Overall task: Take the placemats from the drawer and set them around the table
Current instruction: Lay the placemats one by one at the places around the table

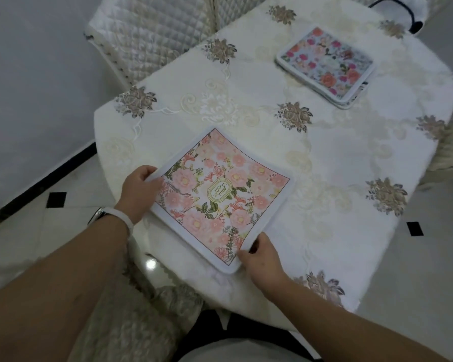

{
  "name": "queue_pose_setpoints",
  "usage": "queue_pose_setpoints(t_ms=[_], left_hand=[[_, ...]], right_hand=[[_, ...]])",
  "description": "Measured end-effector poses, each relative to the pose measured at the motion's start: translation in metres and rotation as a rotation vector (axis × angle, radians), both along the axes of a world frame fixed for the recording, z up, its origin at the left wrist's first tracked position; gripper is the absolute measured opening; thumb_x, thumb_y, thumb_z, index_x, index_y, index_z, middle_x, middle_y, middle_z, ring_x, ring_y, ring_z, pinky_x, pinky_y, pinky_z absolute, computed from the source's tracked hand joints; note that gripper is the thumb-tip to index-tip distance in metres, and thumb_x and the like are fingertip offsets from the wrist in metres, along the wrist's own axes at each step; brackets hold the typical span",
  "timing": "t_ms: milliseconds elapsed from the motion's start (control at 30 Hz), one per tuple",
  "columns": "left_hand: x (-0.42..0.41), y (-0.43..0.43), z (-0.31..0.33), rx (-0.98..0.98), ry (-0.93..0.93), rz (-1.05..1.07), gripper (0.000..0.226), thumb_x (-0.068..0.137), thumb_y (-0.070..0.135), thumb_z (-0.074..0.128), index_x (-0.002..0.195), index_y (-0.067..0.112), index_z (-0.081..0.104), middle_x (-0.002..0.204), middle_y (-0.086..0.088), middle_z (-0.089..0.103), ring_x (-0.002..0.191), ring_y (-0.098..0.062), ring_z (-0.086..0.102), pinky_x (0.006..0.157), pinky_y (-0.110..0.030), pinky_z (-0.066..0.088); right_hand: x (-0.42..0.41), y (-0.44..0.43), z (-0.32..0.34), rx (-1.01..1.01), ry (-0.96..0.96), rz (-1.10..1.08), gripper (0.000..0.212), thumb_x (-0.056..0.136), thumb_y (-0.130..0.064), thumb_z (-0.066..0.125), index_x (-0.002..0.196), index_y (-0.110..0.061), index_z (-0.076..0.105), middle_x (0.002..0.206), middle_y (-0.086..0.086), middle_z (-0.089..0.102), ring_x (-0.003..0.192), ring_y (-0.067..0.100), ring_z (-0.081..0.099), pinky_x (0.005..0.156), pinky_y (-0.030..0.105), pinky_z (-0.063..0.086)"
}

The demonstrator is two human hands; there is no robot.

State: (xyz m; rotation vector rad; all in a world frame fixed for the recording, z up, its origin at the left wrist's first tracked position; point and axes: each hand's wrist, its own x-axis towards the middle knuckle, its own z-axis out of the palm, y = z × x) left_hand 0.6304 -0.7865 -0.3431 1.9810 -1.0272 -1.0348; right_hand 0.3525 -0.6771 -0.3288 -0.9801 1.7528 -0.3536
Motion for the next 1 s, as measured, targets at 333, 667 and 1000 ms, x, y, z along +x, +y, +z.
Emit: queue_pose_setpoints(t_ms=[333, 667, 1000], left_hand=[[0.011, -0.007, -0.015, 0.041, -0.065, -0.028, 0.024, 0.083, 0.017, 0.068, 0.106, 0.02, 0.064, 0.093, 0.0, 0.066, 0.079, -0.018, 0.061, 0.073, -0.031, 0.048], [-0.021, 0.02, -0.039, -0.225, -0.692, -0.662, 0.045, 0.088, 0.031, 0.053, 0.128, 0.01, 0.054, 0.14, -0.016, 0.048, 0.129, -0.035, 0.044, 0.103, -0.053, 0.04], [-0.076, -0.008, -0.057, -0.252, -0.764, -1.065, 0.053, 0.1, 0.043, 0.027, 0.15, 0.025, 0.03, 0.161, 0.003, 0.017, 0.149, -0.015, 0.007, 0.119, -0.045, 0.013]], right_hand=[[0.01, 0.009, -0.007, 0.085, 0.005, -0.077, 0.026, 0.082, -0.012, 0.065, 0.103, -0.018, 0.05, 0.093, 0.001, 0.062, 0.084, 0.016, 0.061, 0.071, 0.035, 0.055], [-0.009, -0.007, -0.012, -0.222, 0.392, 0.155, 0.06, 0.087, -0.026, 0.059, 0.141, -0.014, 0.034, 0.136, 0.003, 0.037, 0.122, 0.021, 0.044, 0.101, 0.039, 0.042], [0.019, -0.084, -0.059, -0.4, 0.649, 0.802, 0.07, 0.097, -0.062, 0.015, 0.155, -0.025, -0.003, 0.161, 0.007, -0.016, 0.146, 0.028, -0.021, 0.118, 0.048, -0.01]])
